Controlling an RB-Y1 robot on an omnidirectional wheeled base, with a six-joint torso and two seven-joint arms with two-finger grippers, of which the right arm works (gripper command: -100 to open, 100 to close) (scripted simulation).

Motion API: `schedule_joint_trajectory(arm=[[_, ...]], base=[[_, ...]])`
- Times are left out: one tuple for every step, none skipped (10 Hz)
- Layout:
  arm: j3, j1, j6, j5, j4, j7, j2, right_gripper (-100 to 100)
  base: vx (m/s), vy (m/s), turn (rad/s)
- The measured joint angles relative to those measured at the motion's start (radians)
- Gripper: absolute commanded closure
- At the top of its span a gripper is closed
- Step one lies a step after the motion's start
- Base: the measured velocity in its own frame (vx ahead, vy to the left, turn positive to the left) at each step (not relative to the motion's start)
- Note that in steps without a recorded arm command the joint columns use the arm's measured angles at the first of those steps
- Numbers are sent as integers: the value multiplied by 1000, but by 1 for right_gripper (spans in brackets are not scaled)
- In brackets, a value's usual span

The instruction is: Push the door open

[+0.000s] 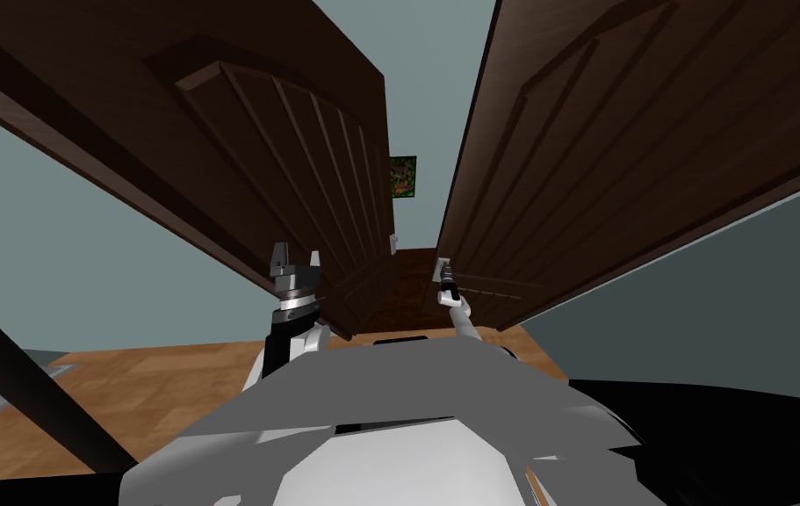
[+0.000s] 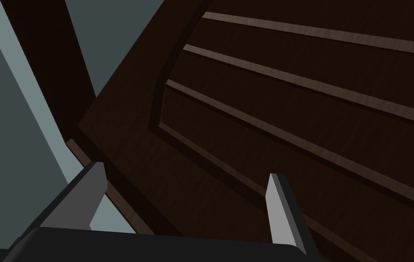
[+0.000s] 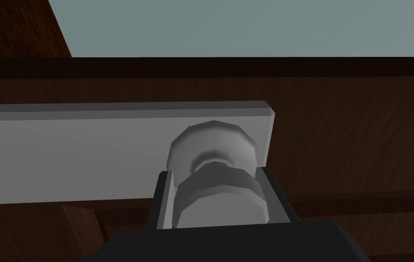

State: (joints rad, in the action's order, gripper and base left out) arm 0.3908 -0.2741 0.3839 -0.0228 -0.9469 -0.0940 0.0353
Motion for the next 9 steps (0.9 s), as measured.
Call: schedule_joint_trajectory(arm=[[0,1,-1,0,1,0,-1,100],[0,2,-1,0,1,0,-1,100],[16,0,-3,-4,7,-6,2,100],[31,-4,3,-7,17,-14,3,100],[46,-9,0,-9,13,-26,-2,100],[59,-14,0,-11,12,-36,-3,100],[69,-9,-4,-13,-8,-43,-5,100],[85,-16,-5,-16,-9,-53,-5,100],[100,-18,-4,-20,-7,-58,3,100]], base=[[0,0,0],[45,-40,134],[66,-53,104],[81,-58,72],[94,-65,85],[66,-68,94],[69,-54,87],[76,-48,87],[43,-38,18]])
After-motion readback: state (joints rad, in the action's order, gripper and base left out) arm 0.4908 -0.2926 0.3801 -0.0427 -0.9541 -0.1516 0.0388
